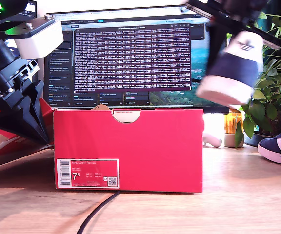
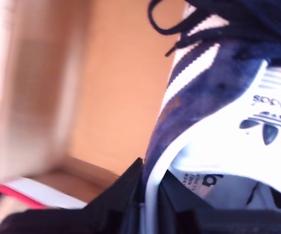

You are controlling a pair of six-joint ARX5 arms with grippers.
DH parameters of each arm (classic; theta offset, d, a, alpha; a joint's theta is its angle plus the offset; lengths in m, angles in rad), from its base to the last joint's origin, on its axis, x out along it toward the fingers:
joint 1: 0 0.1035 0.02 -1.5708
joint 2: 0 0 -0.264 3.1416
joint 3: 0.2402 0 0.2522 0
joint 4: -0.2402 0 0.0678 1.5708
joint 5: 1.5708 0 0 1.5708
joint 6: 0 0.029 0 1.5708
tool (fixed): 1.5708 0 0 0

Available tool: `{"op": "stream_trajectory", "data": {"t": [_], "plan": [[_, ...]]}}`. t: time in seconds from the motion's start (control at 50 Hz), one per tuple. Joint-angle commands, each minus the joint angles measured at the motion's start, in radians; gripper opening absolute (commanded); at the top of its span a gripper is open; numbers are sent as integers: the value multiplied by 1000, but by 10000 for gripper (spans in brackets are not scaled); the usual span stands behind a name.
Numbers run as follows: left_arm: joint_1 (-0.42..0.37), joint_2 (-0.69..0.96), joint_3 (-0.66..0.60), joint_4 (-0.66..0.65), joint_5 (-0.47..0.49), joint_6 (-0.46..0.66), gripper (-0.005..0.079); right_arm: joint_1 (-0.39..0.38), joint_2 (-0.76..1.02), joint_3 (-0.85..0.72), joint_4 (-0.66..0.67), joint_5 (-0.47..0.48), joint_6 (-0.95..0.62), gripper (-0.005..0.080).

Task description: Pack the blue shoes by picking the first shoe and placing it inside the red shoebox, left side, then picking and rotating the second shoe and placing it in the shoebox

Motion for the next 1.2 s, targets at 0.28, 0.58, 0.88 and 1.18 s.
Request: {"op": "stream_trajectory", "data": {"t": [0.28,0.58,0.88,1.18], "plan": [[0,12,2,27,-8,5,-19,97,32,24,223,-16,135,-13],[0,12,2,28,-8,5,-19,146,133,24,338,-39,203,-13],[0,12,2,28,-8,5,-19,211,202,24,409,-48,232,-13],[0,12,2,27,-9,5,-19,232,294,24,480,-41,275,-13]]}}
